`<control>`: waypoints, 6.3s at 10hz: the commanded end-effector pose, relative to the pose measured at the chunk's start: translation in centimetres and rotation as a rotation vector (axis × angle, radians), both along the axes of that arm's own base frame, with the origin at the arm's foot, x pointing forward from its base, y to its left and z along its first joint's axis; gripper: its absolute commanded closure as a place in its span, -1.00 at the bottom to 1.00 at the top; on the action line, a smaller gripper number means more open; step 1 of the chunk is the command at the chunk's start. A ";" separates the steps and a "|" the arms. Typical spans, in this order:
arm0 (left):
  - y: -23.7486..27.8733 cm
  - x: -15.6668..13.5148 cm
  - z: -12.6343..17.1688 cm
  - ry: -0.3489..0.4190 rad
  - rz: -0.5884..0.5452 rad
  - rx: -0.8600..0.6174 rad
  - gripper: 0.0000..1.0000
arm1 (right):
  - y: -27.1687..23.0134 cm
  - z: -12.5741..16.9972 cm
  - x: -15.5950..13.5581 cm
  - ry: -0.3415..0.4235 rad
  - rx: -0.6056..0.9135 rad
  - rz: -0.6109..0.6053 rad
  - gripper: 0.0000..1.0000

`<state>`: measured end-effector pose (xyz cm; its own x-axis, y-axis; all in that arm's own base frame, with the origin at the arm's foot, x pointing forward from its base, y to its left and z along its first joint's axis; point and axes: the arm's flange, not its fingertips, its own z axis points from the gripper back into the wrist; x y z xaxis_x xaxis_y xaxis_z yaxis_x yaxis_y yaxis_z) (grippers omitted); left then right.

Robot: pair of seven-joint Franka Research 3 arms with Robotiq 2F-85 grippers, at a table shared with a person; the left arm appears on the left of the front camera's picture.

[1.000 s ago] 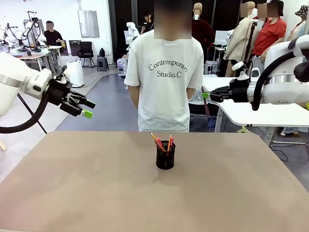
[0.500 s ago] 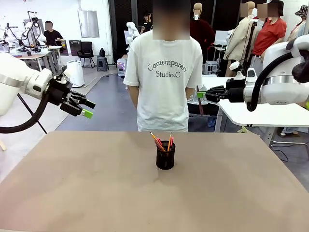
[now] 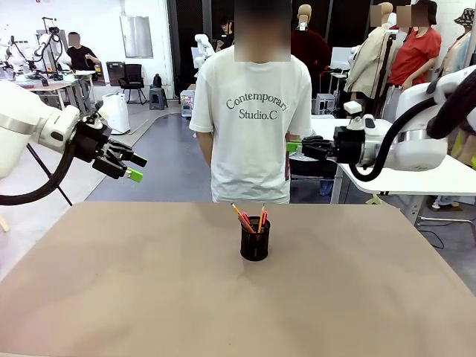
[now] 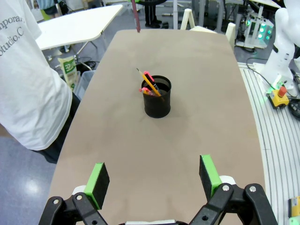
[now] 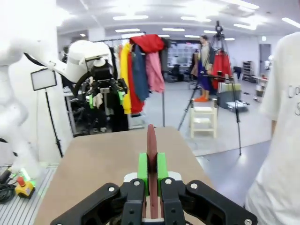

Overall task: Place the pens into the pen holder.
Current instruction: Pick up a writing instrument from the table and place it into the Pen holder.

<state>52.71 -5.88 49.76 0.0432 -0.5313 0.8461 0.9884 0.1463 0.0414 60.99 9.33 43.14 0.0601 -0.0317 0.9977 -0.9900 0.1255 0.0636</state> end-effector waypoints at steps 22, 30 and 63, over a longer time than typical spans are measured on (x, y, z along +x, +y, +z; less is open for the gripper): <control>0.0 -0.2 0.1 0.006 0.001 -0.001 -1.00 | 7.2 -11.2 -0.4 0.158 0.006 0.343 0.62; 0.0 -0.2 0.1 0.006 0.001 -0.001 -1.00 | 6.7 -10.8 -0.3 0.146 -0.017 0.336 -1.00; 0.0 -0.2 0.1 0.006 0.001 -0.001 -1.00 | -11.6 5.5 -4.0 0.121 -0.670 -0.005 -1.00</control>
<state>52.71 -5.87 49.75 0.0434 -0.5312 0.8461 0.9884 0.1464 0.0412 57.07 -2.13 47.84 0.1622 0.6052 0.7794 -0.9823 0.1739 0.0694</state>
